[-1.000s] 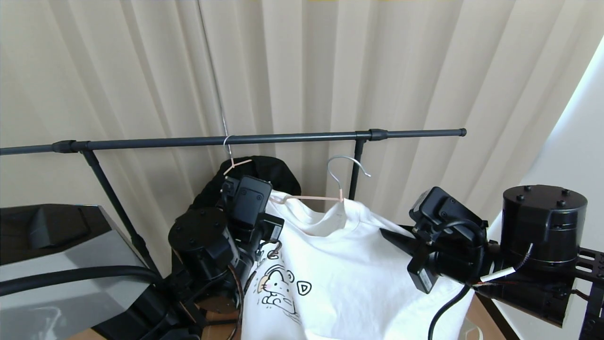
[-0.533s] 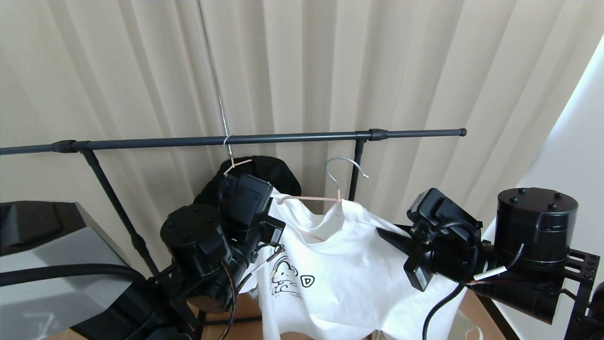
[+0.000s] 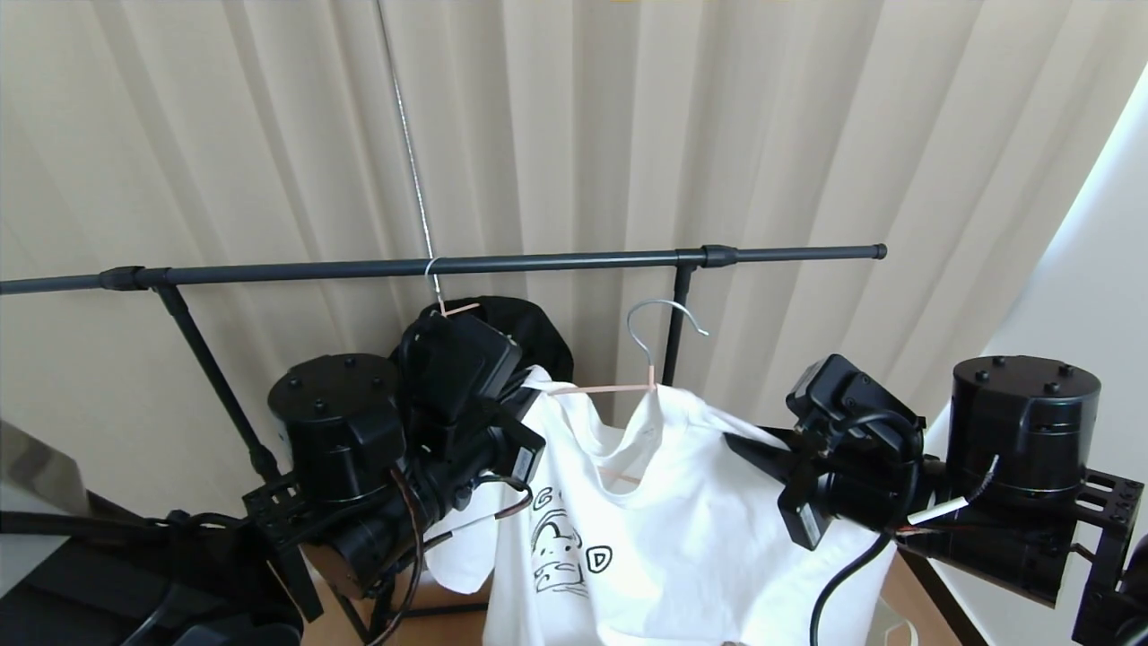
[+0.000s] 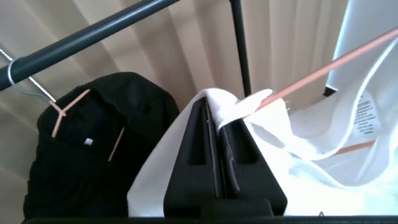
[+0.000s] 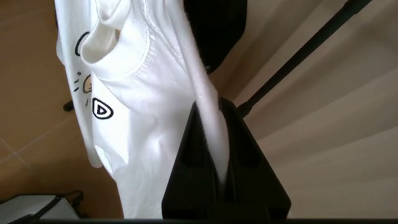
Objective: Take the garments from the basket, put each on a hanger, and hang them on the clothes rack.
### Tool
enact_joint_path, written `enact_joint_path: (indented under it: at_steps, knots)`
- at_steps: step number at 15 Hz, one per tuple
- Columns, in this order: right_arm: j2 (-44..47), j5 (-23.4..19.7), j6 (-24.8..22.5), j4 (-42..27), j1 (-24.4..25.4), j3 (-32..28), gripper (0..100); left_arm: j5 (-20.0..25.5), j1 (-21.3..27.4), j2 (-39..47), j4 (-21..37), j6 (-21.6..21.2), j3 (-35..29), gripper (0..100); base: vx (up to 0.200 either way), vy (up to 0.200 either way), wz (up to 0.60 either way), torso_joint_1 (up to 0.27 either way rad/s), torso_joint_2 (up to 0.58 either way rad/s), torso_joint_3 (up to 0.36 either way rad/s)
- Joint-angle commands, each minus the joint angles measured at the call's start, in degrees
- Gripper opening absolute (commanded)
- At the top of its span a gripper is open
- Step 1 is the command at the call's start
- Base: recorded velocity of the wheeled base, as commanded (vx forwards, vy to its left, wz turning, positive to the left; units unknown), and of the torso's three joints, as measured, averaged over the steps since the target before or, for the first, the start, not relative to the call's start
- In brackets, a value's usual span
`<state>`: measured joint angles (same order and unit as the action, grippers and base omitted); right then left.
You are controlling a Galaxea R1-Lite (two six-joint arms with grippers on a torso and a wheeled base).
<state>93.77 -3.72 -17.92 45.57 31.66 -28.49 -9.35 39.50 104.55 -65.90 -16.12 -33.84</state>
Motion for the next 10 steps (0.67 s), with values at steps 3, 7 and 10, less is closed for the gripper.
enact_joint_path:
  at_steps: [3,7,10]
  knots:
    - [0.5,-1.1,0.9,3.7,-0.3,0.6,0,2.8,1.2,-6.1,5.7,0.3,-2.2,0,0.0,0.0,0.0,0.0,0.0,0.0]
    - [2.9,-2.1,1.4,4.0,-0.3,0.8,0,4.4,2.3,-10.2,12.2,0.8,-4.5,0,0.0,0.0,0.0,0.0,0.0,0.0]
    - [7.0,-2.1,2.0,8.8,-0.1,1.6,0,4.4,4.2,-12.5,17.1,1.3,-5.8,0,0.0,0.0,0.0,0.0,0.0,0.0]
